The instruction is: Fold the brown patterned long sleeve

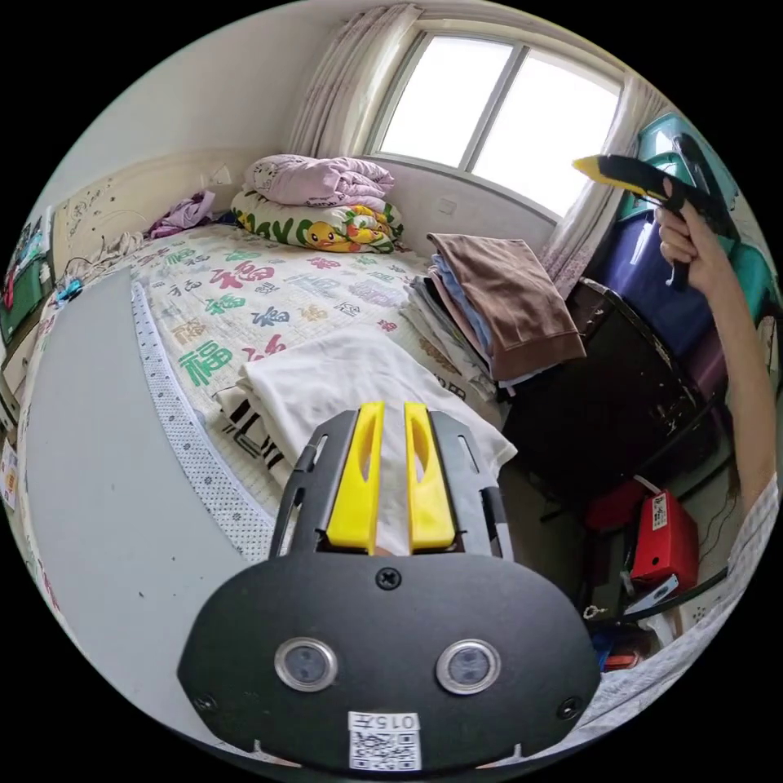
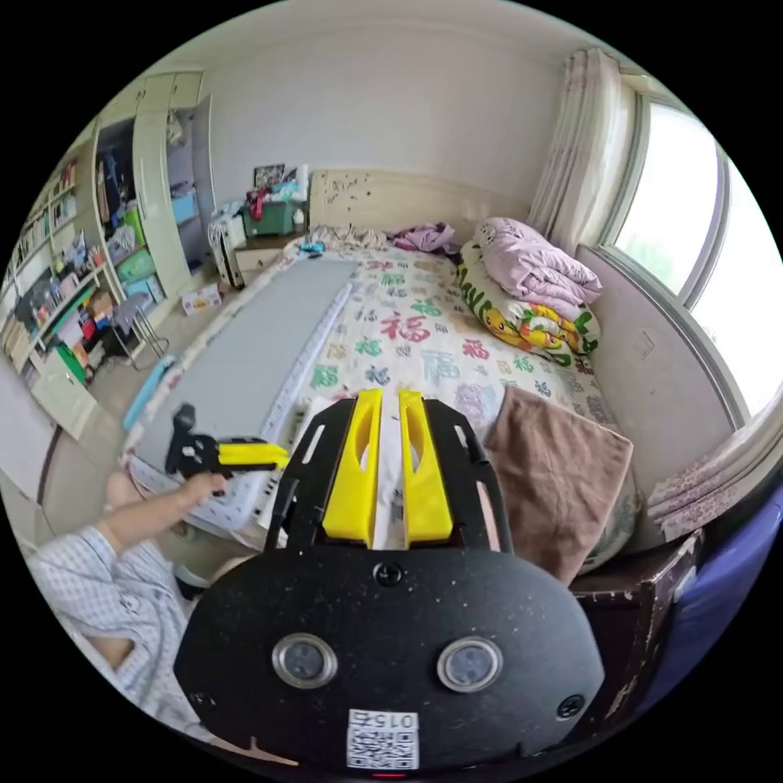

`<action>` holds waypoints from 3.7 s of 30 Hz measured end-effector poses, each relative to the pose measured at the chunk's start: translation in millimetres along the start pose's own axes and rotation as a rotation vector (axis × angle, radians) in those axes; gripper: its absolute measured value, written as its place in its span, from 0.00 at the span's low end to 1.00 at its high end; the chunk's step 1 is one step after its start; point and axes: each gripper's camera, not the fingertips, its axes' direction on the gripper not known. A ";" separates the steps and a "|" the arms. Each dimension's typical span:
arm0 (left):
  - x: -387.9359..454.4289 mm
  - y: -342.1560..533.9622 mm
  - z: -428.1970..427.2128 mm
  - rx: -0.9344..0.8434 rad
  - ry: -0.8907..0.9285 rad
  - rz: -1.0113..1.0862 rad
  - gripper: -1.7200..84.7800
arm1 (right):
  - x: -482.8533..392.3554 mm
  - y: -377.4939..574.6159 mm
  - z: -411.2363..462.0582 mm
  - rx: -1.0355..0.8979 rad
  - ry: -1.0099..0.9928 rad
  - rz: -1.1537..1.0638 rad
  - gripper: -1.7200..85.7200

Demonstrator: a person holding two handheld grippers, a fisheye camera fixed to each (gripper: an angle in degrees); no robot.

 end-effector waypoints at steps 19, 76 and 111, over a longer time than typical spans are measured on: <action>41.5 -84.1 131.8 -0.142 0.341 0.001 0.08 | 97.0 168.8 206.5 -0.190 0.466 0.158 0.09; -408.5 57.1 -622.8 0.308 0.206 -0.159 0.04 | -232.3 131.8 348.1 0.059 -1.362 0.035 0.07; -209.4 108.3 -740.9 0.372 0.036 -0.037 0.09 | -370.2 100.5 215.9 0.004 -0.619 -0.334 0.14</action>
